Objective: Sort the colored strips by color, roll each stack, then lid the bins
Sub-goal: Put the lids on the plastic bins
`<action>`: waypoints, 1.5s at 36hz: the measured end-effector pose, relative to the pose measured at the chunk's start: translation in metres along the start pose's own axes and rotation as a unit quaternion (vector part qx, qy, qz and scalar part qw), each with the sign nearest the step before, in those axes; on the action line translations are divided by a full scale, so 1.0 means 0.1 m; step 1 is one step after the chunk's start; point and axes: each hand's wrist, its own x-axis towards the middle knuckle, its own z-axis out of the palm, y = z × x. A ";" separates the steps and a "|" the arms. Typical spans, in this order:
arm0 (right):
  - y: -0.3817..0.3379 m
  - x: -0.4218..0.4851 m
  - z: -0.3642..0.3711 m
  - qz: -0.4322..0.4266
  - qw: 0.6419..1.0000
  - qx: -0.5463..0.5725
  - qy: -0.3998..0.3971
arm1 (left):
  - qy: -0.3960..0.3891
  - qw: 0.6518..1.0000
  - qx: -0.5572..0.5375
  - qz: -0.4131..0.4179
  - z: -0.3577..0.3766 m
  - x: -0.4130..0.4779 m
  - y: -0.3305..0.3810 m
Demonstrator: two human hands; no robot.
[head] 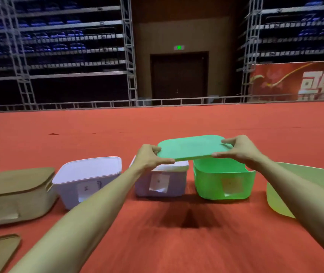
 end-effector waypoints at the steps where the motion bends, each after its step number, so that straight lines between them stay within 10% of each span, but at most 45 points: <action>1: 0.12 0.04 -0.09 0.007 1.000 -0.002 0.000 | -0.023 1.000 0.002 -0.003 0.15 0.09 0.05; 19: 1.74 0.61 -0.27 0.078 0.996 -0.035 -0.030 | -0.130 0.985 0.115 -0.005 1.73 0.88 -0.01; 54: 1.64 1.08 -0.04 0.058 0.978 -0.196 -0.035 | -0.137 0.951 0.276 0.003 2.10 1.21 0.10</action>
